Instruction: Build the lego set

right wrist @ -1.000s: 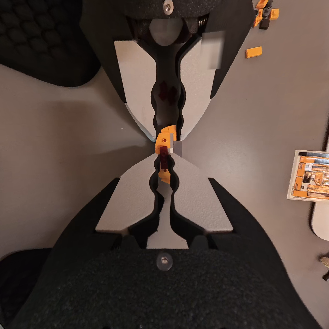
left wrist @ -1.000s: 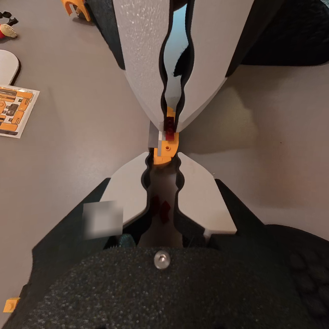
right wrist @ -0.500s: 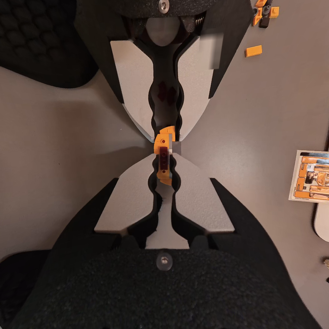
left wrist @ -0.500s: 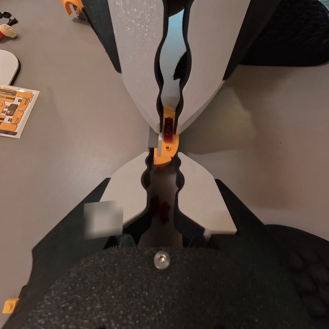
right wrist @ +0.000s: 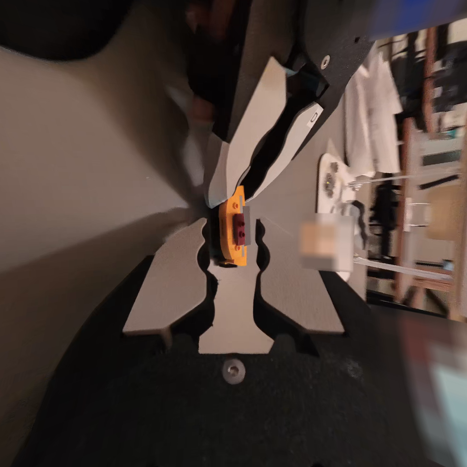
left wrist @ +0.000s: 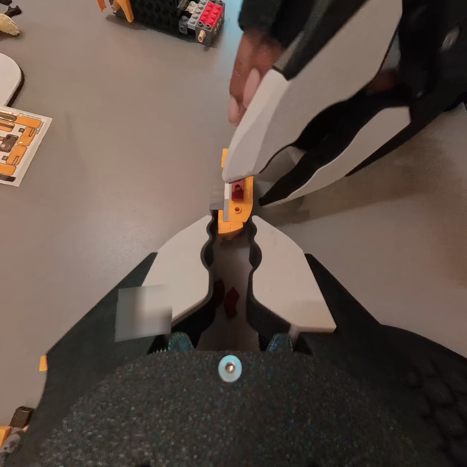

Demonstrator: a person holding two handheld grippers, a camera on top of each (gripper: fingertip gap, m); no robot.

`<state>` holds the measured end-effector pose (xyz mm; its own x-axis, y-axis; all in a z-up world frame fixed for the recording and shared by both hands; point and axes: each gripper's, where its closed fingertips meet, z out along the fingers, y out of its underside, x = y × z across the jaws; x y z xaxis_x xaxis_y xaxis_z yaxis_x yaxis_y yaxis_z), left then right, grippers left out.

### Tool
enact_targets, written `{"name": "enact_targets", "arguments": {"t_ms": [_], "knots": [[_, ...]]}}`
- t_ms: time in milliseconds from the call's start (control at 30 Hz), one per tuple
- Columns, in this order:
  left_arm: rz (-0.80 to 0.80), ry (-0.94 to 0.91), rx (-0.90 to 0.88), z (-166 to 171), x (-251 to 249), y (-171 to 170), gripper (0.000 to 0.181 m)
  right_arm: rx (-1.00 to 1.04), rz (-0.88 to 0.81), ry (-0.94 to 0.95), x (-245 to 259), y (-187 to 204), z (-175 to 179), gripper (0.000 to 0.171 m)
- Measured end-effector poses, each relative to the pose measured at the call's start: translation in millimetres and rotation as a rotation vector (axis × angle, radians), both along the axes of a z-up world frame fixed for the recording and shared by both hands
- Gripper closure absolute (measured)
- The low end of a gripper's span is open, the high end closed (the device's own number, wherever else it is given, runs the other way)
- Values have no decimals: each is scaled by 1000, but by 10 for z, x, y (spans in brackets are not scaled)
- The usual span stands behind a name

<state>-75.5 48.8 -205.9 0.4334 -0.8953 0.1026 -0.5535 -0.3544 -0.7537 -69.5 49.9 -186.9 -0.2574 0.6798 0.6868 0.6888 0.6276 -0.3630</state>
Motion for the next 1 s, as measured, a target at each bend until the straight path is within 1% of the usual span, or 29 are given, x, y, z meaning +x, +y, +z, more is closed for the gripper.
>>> {"name": "enact_targets", "arguments": {"t_ms": [67,233,433,633,700,733,1000], "knots": [[11,-12,-22,4,3,4,158,68,-15,22,10,36,-33,139],[19,-13,-33,5,4,6,158,104,-42,-1,25,77,-100,143],[27,-14,-50,1,-1,7,158,225,-13,-19,17,63,-103,144],[33,-32,-73,10,-1,6,158,280,-9,14,26,54,-76,145],[26,-30,-72,7,1,-2,158,285,1,27,29,37,-71,147],[21,-19,-61,3,2,-7,158,280,-4,34,30,38,-54,152],[19,-10,-58,-3,7,-12,158,224,-27,25,29,35,-82,151]]}}
